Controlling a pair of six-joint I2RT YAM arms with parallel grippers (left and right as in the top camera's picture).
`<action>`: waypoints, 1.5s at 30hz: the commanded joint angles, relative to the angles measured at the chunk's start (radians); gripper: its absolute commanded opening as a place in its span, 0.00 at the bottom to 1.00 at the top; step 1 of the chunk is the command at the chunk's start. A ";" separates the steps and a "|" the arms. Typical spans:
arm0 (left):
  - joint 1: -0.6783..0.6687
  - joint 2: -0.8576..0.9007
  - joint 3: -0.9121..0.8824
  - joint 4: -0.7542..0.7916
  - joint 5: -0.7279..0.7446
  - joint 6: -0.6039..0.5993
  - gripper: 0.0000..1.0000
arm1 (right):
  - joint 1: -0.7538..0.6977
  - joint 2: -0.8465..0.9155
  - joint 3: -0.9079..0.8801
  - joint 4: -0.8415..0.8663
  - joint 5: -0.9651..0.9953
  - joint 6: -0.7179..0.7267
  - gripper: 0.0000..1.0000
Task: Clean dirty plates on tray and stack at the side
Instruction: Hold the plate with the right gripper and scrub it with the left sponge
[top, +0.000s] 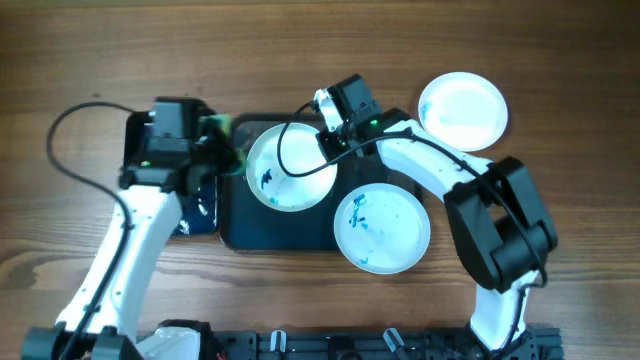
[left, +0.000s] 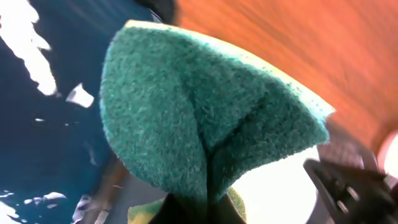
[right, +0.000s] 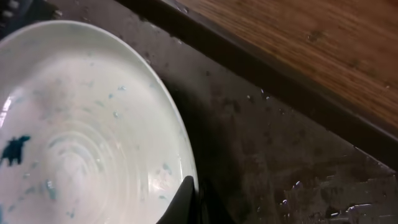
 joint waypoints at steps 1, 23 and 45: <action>-0.113 0.060 0.006 0.049 0.029 -0.047 0.04 | -0.006 0.071 -0.005 0.011 0.039 0.016 0.04; -0.252 0.443 0.006 0.056 -0.415 -0.083 0.04 | -0.008 0.071 -0.005 -0.006 0.114 -0.010 0.04; -0.249 0.434 0.004 0.154 -0.370 -0.079 0.04 | -0.010 0.071 -0.005 -0.003 0.114 -0.010 0.04</action>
